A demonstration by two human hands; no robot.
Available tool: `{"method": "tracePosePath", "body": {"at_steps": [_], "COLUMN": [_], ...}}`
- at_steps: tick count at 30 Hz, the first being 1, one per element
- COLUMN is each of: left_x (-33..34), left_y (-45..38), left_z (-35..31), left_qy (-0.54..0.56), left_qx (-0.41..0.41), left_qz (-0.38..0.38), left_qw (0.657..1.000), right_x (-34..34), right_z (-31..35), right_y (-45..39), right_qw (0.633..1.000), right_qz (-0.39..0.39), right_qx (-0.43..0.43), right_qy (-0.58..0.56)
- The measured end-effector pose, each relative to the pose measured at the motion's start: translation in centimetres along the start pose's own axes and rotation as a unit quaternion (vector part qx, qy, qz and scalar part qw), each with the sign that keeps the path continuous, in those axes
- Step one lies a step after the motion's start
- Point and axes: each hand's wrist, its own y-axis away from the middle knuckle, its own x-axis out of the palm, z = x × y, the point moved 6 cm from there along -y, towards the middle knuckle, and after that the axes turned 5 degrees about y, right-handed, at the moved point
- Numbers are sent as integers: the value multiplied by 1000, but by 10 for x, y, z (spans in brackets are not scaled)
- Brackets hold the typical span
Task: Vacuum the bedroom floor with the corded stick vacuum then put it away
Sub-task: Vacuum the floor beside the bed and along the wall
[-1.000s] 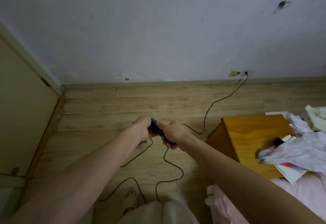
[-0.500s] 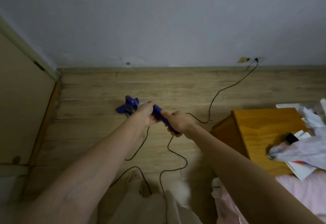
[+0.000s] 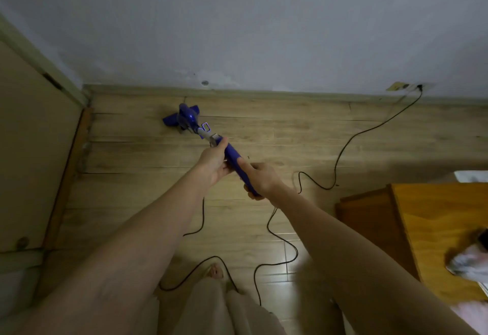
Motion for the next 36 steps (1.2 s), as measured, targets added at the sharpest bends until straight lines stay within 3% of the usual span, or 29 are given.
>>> {"method": "tracePosePath", "body": {"at_steps": [8,14,26,36], "left_x": [-31,-25,23,51], "left_y": [-38,-32,67,164], "left_z": [-33,-30,26,125], "left_qy": [21,-6,-50,-74], "left_qx": [11,16,51,28], "left_qz": [-11,23,27,54], "left_qw": [1000,1000,997,995], "right_x": [30,26,-23,-52], "right_z": [32,24,-15,-73], "right_y": [-44,-27,91,226], "right_qw": [999,999,987,977], "right_qz": [5,-31,-117,-141], "right_qx": [-4,-10,21,29], "right_qy": [32,-38,-108,-157]}}
